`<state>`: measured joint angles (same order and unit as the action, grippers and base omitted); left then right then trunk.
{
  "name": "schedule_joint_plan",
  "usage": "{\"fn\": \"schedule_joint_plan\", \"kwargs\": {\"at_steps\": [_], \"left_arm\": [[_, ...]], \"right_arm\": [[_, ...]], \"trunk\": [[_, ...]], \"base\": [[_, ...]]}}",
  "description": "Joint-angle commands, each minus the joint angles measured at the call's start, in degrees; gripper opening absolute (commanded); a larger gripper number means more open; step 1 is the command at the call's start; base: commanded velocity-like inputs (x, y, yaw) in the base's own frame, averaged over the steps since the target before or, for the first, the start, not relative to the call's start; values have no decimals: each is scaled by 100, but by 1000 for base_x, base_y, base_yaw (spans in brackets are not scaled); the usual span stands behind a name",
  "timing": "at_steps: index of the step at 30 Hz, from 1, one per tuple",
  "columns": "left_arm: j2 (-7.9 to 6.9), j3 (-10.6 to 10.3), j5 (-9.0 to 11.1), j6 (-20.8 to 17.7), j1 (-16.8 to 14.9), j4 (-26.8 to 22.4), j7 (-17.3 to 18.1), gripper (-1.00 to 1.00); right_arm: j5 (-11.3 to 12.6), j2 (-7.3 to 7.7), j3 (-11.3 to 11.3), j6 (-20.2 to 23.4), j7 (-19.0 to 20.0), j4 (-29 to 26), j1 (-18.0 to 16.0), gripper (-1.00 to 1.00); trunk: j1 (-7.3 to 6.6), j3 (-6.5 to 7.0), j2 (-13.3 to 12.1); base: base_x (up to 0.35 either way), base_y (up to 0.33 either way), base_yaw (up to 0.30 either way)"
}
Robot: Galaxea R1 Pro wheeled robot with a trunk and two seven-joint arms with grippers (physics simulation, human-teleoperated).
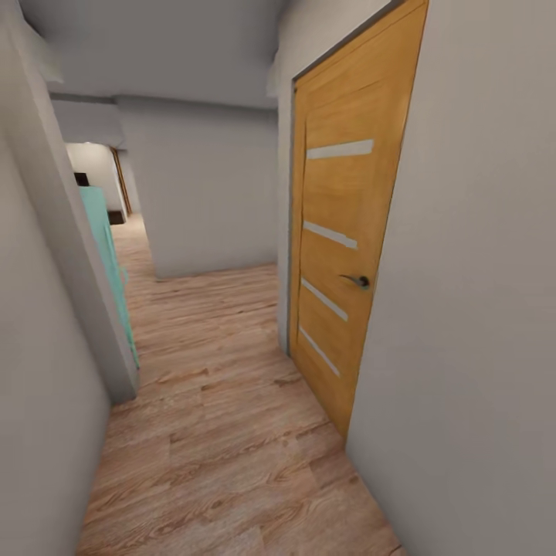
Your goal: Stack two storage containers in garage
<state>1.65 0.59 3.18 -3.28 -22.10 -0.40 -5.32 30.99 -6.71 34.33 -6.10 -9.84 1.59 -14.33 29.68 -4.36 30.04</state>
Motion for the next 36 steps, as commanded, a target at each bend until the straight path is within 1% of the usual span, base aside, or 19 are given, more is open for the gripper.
{"fn": "schedule_joint_plan", "kwargs": {"at_steps": [1, 13, 16, 36], "left_arm": [[2, 3, 32, -24, -5, -4, -17, 100], [2, 3, 34, -24, -5, -4, -13, 100], [2, 3, 34, -24, -5, -4, -13, 100], [2, 3, 27, -24, -5, -4, -19, 100]], "right_arm": [[56, -5, 48, -32, -4, 17, -7, 100], [56, -3, 49, -32, -3, 17, -7, 100], [56, -1, 50, -32, -1, 17, -8, 100], [56, 3, 57, -32, -1, 17, -7, 100]], "trunk": [[6, -11, 9], [6, -11, 9], [6, -11, 9], [6, -11, 9]], "base": [[319, 0, 270], [319, 0, 270], [319, 0, 169], [319, 0, 7]]}}
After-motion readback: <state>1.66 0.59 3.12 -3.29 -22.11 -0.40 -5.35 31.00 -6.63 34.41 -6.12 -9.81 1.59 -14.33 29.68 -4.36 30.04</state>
